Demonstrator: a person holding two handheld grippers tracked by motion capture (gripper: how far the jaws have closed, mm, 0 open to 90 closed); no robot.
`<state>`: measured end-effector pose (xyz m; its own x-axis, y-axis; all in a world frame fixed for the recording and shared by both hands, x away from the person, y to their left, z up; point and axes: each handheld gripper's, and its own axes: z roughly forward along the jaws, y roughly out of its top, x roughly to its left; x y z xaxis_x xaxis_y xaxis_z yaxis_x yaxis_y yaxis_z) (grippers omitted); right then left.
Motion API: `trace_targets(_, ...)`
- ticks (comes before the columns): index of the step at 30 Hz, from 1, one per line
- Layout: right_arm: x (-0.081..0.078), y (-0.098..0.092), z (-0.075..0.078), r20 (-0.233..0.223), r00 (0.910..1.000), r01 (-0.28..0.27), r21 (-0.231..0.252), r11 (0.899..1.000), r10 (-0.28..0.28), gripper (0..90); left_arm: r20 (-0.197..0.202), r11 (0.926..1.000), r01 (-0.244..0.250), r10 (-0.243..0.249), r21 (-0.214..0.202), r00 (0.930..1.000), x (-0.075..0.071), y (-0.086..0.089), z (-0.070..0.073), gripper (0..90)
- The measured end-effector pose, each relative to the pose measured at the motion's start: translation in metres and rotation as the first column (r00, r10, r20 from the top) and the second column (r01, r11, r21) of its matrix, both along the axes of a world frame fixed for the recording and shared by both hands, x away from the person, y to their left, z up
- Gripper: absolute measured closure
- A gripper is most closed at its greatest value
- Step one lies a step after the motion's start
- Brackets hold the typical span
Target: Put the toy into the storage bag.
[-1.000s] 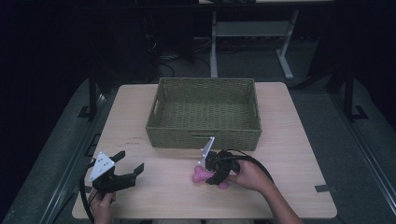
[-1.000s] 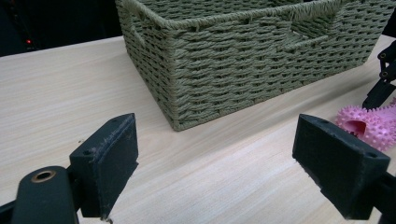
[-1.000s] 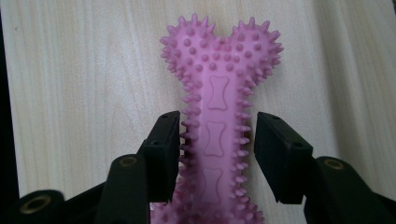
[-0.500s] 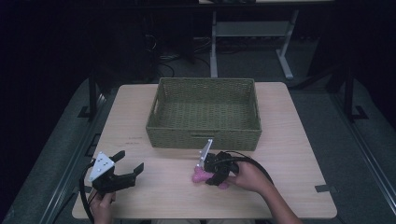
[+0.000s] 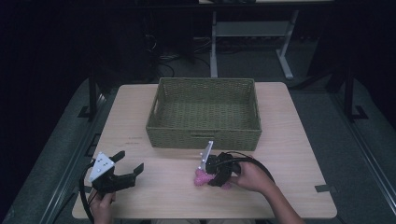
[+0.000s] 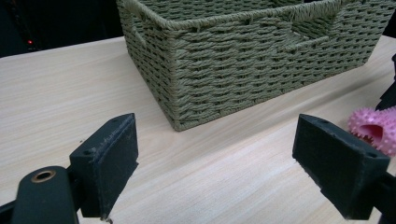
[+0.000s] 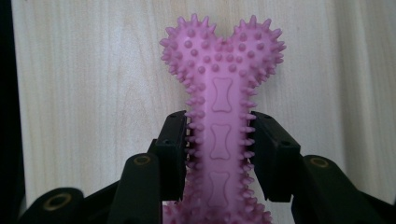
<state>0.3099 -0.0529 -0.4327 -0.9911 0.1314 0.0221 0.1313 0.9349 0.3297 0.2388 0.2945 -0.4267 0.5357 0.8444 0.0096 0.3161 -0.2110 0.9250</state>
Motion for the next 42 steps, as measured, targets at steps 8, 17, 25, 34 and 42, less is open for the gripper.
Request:
trace_targets(8, 0.002, -0.013, 0.015, -0.010, 0.9999, 0.005, 0.055, 0.998, -0.004, 57.8, -0.002, 1.0000, 0.006, -0.006, 0.002, 1.0000, 0.001, -0.001, 0.000, 13.8)
trace_targets(17, 0.007, -0.026, 0.024, -0.033, 0.9993, 0.018, 0.094, 0.995, -0.015, 57.8, -0.004, 1.0000, 0.007, -0.007, 0.003, 1.0000, 0.001, -0.002, 0.000, 13.8)
trace_targets(25, 0.012, -0.036, 0.041, -0.041, 0.9990, 0.020, 0.141, 0.990, -0.014, 57.8, -0.003, 1.0000, 0.006, -0.006, -0.001, 1.0000, 0.000, -0.002, -0.001, 13.8)
trace_targets(34, 0.019, -0.046, 0.059, -0.045, 0.9989, 0.020, 0.164, 0.986, -0.013, 57.8, -0.004, 1.0000, 0.009, -0.009, 0.003, 0.9999, 0.000, -0.003, -0.001, 13.9)
trace_targets(42, 0.023, -0.046, 0.069, -0.042, 0.9991, 0.015, 0.168, 0.986, -0.008, 57.8, -0.002, 1.0000, 0.003, -0.003, 0.001, 1.0000, 0.000, -0.002, -0.001, 13.8)
